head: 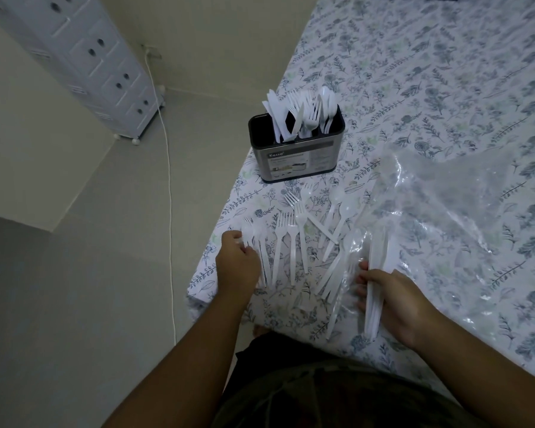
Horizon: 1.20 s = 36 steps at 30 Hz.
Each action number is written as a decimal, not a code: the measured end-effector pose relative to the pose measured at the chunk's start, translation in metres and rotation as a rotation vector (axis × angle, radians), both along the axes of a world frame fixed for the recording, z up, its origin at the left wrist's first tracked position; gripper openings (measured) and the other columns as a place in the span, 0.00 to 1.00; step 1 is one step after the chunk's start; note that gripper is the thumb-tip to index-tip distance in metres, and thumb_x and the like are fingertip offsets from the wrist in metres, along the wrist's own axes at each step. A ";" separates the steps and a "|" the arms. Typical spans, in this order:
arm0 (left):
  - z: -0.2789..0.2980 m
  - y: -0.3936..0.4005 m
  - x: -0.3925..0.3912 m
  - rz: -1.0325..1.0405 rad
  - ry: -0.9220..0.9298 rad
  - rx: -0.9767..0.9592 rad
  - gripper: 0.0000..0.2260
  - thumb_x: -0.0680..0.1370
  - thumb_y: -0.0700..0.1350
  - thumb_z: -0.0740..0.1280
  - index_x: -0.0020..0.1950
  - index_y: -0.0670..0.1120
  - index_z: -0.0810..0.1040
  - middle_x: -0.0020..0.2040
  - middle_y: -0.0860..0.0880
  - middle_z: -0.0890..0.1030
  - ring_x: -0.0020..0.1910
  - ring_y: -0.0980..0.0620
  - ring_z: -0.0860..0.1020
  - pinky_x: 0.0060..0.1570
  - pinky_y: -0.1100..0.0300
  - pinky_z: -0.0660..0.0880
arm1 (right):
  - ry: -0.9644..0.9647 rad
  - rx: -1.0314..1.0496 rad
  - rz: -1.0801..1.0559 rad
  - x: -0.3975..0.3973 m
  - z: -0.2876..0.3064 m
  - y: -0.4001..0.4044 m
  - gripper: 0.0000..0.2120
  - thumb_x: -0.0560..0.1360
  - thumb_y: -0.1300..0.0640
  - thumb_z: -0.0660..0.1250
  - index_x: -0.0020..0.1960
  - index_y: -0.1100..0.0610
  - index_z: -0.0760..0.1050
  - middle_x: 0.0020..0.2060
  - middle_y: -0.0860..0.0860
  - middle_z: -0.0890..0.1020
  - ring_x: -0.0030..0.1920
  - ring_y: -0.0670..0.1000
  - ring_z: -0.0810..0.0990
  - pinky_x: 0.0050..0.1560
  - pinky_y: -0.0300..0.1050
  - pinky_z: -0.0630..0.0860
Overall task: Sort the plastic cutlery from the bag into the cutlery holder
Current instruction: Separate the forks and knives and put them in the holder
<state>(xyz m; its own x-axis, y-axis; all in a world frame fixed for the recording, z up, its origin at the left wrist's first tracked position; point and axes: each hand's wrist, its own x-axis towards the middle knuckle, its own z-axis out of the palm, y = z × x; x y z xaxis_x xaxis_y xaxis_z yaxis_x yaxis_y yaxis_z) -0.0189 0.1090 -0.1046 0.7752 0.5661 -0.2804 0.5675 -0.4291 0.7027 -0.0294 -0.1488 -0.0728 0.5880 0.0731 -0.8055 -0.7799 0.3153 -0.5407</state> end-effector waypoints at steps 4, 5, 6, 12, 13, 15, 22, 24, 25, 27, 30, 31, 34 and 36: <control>-0.003 0.001 0.000 -0.013 0.008 -0.001 0.14 0.77 0.39 0.66 0.62 0.46 0.73 0.47 0.49 0.79 0.44 0.53 0.79 0.38 0.62 0.73 | -0.009 -0.018 0.002 -0.001 -0.001 0.001 0.07 0.79 0.65 0.64 0.52 0.57 0.79 0.36 0.55 0.78 0.33 0.52 0.75 0.37 0.48 0.71; -0.003 0.001 -0.001 -0.023 0.013 -0.008 0.14 0.77 0.40 0.66 0.62 0.46 0.73 0.47 0.49 0.78 0.43 0.53 0.78 0.38 0.61 0.73 | -0.010 -0.020 -0.001 -0.001 -0.001 0.001 0.07 0.80 0.65 0.64 0.53 0.57 0.79 0.36 0.55 0.78 0.34 0.52 0.76 0.37 0.48 0.72; -0.003 0.001 0.000 -0.040 0.013 -0.010 0.14 0.77 0.41 0.67 0.62 0.46 0.74 0.47 0.49 0.78 0.43 0.52 0.78 0.38 0.61 0.73 | -0.010 -0.019 -0.005 -0.001 -0.002 0.000 0.07 0.80 0.64 0.64 0.54 0.58 0.80 0.36 0.55 0.78 0.35 0.52 0.76 0.37 0.48 0.72; -0.004 -0.013 0.002 -0.202 0.007 0.047 0.16 0.77 0.44 0.69 0.64 0.46 0.75 0.55 0.46 0.77 0.53 0.50 0.77 0.51 0.60 0.73 | -0.016 0.078 -0.036 -0.002 -0.004 -0.001 0.11 0.80 0.66 0.62 0.61 0.60 0.76 0.35 0.55 0.77 0.33 0.52 0.74 0.37 0.49 0.72; -0.003 -0.017 0.002 -0.219 -0.009 0.107 0.16 0.77 0.44 0.69 0.65 0.47 0.75 0.58 0.47 0.75 0.57 0.51 0.75 0.53 0.61 0.71 | -0.014 0.087 -0.037 -0.003 -0.002 -0.001 0.11 0.80 0.65 0.62 0.62 0.61 0.77 0.36 0.55 0.77 0.34 0.53 0.75 0.38 0.50 0.74; 0.001 -0.027 0.001 -0.279 -0.093 0.242 0.16 0.76 0.45 0.68 0.64 0.48 0.75 0.61 0.48 0.72 0.61 0.52 0.70 0.56 0.60 0.70 | 0.007 0.084 -0.031 -0.004 0.003 -0.003 0.10 0.81 0.61 0.65 0.60 0.59 0.80 0.37 0.55 0.78 0.37 0.54 0.78 0.41 0.52 0.79; 0.000 -0.073 0.008 -0.949 -0.121 0.314 0.23 0.78 0.49 0.64 0.74 0.51 0.70 0.74 0.48 0.68 0.72 0.47 0.64 0.69 0.47 0.67 | -0.004 0.022 -0.056 -0.008 0.001 -0.007 0.12 0.80 0.64 0.64 0.63 0.60 0.77 0.40 0.56 0.79 0.42 0.56 0.79 0.44 0.55 0.77; -0.002 -0.084 0.006 -1.108 -0.052 0.404 0.25 0.79 0.54 0.62 0.77 0.54 0.64 0.78 0.49 0.63 0.75 0.46 0.61 0.70 0.46 0.64 | -0.020 -0.042 -0.064 -0.007 -0.001 -0.009 0.13 0.79 0.64 0.64 0.62 0.59 0.78 0.41 0.57 0.79 0.43 0.58 0.79 0.40 0.52 0.76; -0.004 -0.087 0.005 -1.149 -0.019 0.468 0.27 0.79 0.56 0.60 0.78 0.54 0.62 0.79 0.49 0.61 0.76 0.46 0.60 0.70 0.45 0.63 | -0.022 -0.073 -0.071 -0.006 -0.002 -0.011 0.12 0.78 0.64 0.64 0.61 0.58 0.79 0.42 0.57 0.80 0.42 0.58 0.80 0.38 0.51 0.76; -0.005 -0.086 -0.002 -1.111 0.011 0.552 0.28 0.80 0.57 0.59 0.79 0.53 0.60 0.79 0.48 0.62 0.76 0.45 0.60 0.71 0.45 0.62 | -0.011 -0.107 -0.084 -0.006 -0.005 -0.014 0.12 0.78 0.65 0.65 0.59 0.57 0.79 0.43 0.58 0.80 0.40 0.56 0.80 0.36 0.49 0.76; -0.007 -0.077 -0.011 -0.917 -0.002 0.528 0.27 0.79 0.53 0.60 0.78 0.49 0.62 0.75 0.45 0.67 0.73 0.45 0.63 0.70 0.48 0.63 | 0.015 -0.092 -0.134 -0.009 -0.009 -0.018 0.11 0.78 0.66 0.64 0.58 0.57 0.78 0.41 0.57 0.78 0.36 0.53 0.77 0.33 0.46 0.72; -0.007 -0.075 -0.013 -0.874 -0.016 0.511 0.27 0.79 0.52 0.61 0.77 0.47 0.64 0.72 0.44 0.68 0.71 0.46 0.65 0.69 0.49 0.65 | 0.026 -0.092 -0.166 -0.010 -0.010 -0.019 0.10 0.79 0.66 0.63 0.58 0.57 0.77 0.40 0.57 0.77 0.34 0.53 0.76 0.33 0.45 0.71; -0.005 -0.080 -0.015 -0.796 -0.064 0.436 0.23 0.77 0.52 0.64 0.70 0.47 0.70 0.61 0.47 0.73 0.61 0.49 0.69 0.61 0.52 0.72 | 0.041 -0.127 -0.230 -0.011 -0.014 -0.021 0.10 0.79 0.66 0.62 0.58 0.57 0.78 0.37 0.55 0.77 0.32 0.53 0.74 0.33 0.45 0.70; -0.002 -0.085 -0.014 -0.741 -0.039 0.331 0.20 0.76 0.53 0.67 0.65 0.48 0.71 0.55 0.49 0.73 0.55 0.51 0.70 0.54 0.54 0.74 | 0.037 -0.156 -0.239 -0.011 -0.015 -0.022 0.10 0.79 0.66 0.63 0.58 0.57 0.78 0.36 0.55 0.76 0.32 0.52 0.74 0.32 0.45 0.70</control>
